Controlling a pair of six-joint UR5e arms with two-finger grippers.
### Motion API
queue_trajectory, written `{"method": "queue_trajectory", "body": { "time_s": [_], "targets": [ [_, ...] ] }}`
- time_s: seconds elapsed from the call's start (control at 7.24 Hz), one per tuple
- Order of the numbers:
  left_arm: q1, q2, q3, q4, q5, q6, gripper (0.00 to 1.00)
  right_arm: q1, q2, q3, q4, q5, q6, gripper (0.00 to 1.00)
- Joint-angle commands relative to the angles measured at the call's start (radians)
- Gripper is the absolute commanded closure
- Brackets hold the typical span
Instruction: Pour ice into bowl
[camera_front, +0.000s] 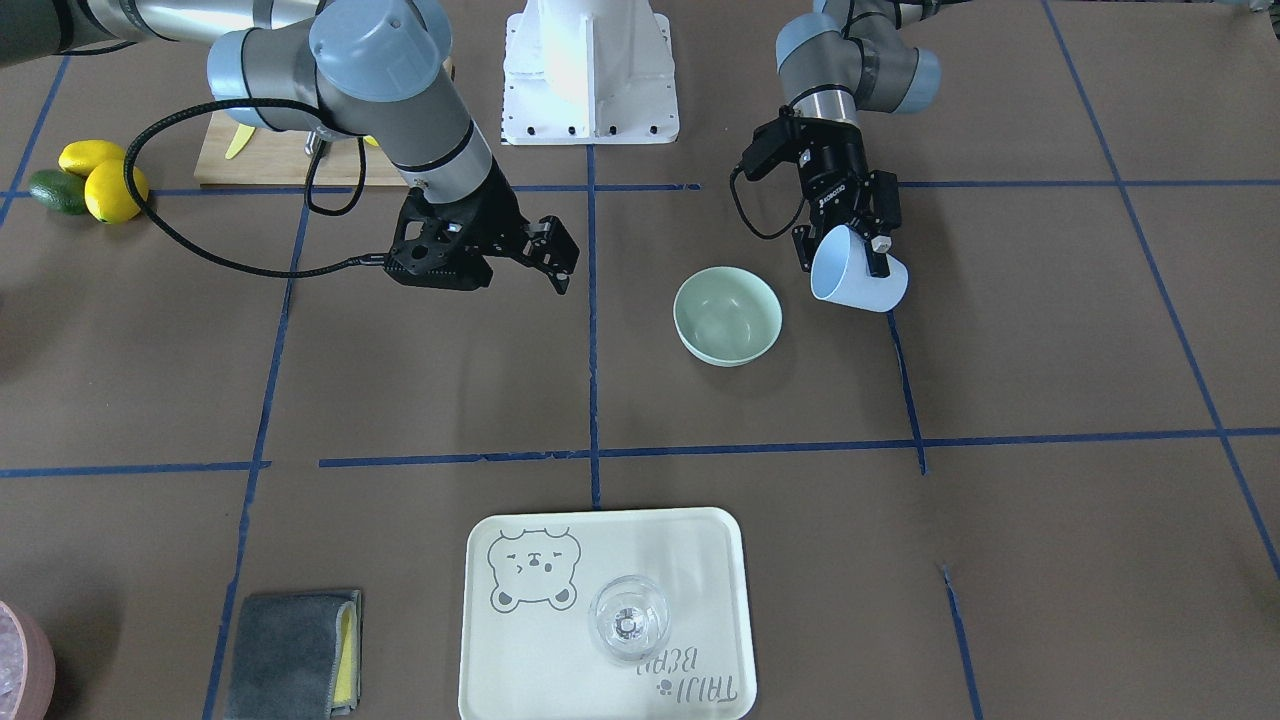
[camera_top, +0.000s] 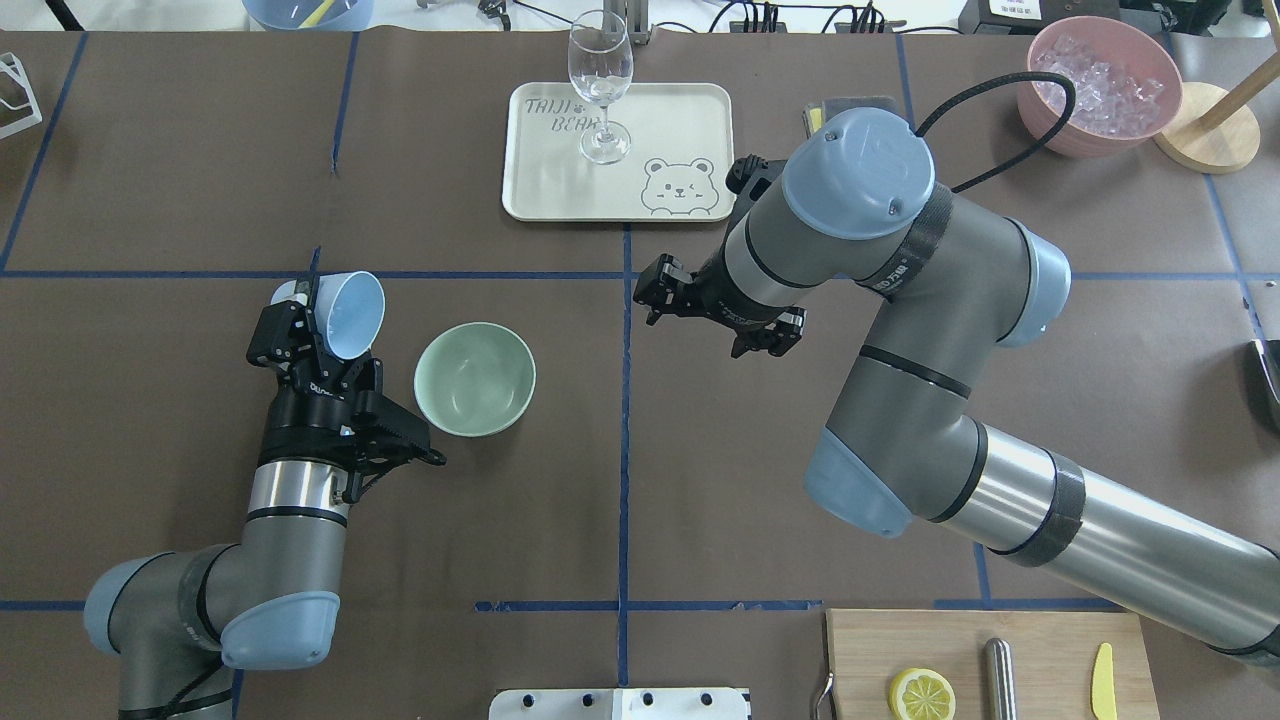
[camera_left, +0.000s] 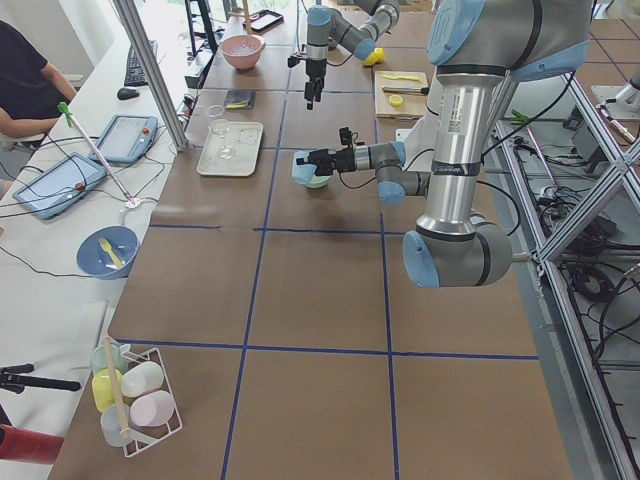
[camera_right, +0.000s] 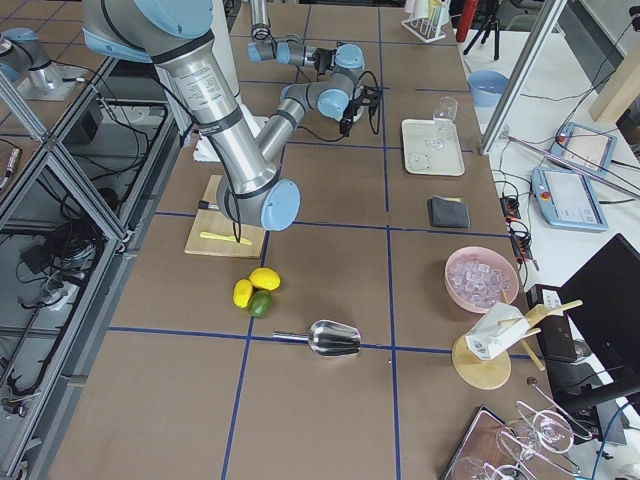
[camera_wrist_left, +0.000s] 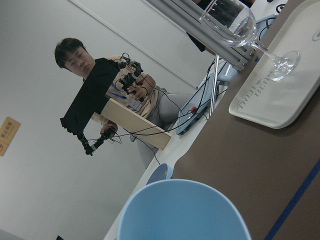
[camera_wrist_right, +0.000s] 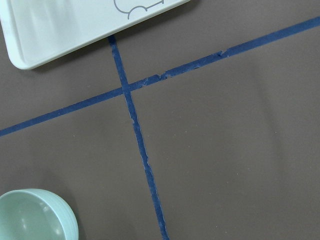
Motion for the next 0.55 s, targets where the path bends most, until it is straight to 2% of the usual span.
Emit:
{"method": "queue_trajectory", "body": {
  "time_s": [0.0,0.14,0.41],
  "targets": [
    [0.010,-0.026,0.027,0.003,0.038,0.242,1.00,0.000,0.001,-0.001,0.002,-0.001,0.000,0.00],
    [0.012,-0.028,0.039,0.003,0.064,0.367,1.00,0.000,0.003,0.001,0.005,-0.003,0.000,0.00],
    [0.012,-0.039,0.039,0.003,0.066,0.475,1.00,0.000,0.003,0.001,0.007,-0.004,0.000,0.00]
  ]
}}
